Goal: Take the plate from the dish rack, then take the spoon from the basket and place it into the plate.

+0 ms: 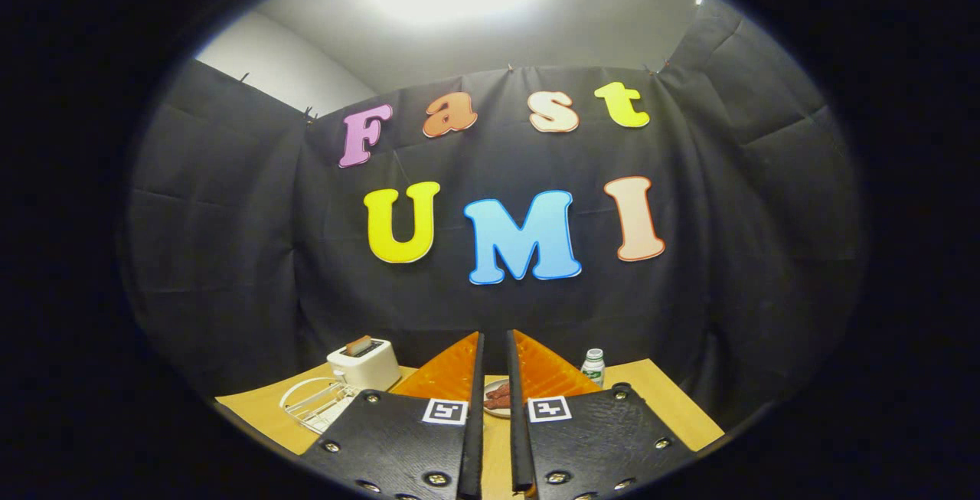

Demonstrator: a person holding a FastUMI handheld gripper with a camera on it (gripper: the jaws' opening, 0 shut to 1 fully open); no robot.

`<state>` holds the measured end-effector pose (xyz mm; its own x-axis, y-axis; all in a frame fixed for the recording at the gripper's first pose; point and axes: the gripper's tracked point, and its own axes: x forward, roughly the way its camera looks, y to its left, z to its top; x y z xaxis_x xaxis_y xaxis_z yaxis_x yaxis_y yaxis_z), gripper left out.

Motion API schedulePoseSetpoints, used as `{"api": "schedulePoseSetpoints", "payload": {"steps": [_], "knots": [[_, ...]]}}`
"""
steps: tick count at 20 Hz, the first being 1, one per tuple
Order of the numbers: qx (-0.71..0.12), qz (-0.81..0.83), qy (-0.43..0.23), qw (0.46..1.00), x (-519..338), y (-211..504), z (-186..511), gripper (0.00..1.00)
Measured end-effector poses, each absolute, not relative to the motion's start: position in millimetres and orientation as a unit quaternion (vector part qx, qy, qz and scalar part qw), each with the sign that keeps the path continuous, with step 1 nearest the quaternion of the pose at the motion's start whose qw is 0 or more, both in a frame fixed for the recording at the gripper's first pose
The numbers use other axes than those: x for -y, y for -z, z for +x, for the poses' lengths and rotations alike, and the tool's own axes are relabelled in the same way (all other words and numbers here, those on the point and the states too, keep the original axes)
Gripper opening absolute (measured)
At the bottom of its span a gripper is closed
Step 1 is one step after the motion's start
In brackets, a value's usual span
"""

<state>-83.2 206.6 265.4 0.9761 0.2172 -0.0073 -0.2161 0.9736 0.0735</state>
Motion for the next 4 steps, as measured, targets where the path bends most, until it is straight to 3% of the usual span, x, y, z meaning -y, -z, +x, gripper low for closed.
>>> {"api": "schedulePoseSetpoints", "payload": {"steps": [4], "knots": [[-0.002, 0.012, -0.085, 0.996, -174, -263, -73, 0.14]]}}
